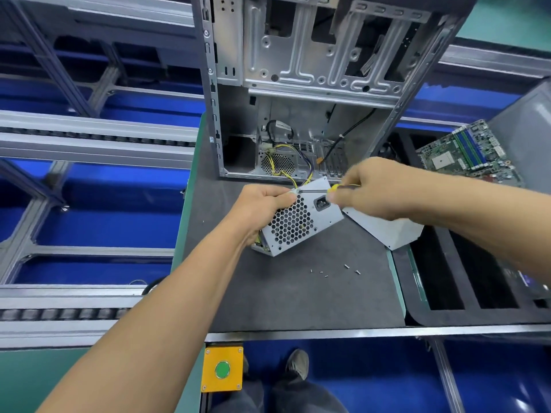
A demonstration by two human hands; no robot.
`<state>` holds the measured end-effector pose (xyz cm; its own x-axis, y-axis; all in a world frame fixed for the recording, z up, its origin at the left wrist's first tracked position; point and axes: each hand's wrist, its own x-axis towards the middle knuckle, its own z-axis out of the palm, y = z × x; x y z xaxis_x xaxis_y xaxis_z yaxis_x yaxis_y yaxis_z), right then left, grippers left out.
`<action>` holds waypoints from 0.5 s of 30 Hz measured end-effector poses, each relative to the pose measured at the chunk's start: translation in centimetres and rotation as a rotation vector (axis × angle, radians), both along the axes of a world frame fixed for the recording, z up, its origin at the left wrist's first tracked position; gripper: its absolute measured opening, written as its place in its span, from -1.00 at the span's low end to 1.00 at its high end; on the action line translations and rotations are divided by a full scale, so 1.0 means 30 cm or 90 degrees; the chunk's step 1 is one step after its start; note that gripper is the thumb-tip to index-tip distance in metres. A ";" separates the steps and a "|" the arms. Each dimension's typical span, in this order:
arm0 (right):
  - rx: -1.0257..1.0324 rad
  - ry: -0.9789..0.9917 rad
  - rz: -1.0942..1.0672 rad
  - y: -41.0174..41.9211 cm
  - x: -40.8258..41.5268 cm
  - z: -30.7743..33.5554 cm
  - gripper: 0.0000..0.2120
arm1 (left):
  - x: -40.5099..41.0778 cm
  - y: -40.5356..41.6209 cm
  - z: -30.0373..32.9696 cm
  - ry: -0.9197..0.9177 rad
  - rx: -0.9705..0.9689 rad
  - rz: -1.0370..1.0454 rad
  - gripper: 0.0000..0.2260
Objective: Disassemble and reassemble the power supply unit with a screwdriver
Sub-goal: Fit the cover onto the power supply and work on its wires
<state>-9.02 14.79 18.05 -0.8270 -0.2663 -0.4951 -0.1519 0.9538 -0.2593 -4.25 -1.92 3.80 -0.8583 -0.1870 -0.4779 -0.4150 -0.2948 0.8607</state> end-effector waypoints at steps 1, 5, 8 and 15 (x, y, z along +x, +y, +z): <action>0.086 0.122 0.155 0.004 0.009 -0.002 -0.70 | -0.003 -0.003 0.002 -0.001 -0.003 -0.001 -0.81; 0.336 0.515 0.675 0.014 0.038 0.024 -0.88 | -0.004 -0.010 -0.006 0.009 0.005 -0.004 -0.87; 0.364 0.439 0.575 -0.015 0.053 0.015 -0.87 | -0.003 -0.011 -0.017 0.018 -0.002 -0.017 -0.93; -0.027 -0.041 -0.005 -0.022 -0.058 0.010 -0.73 | -0.020 -0.033 -0.015 0.012 -0.004 -0.009 -0.92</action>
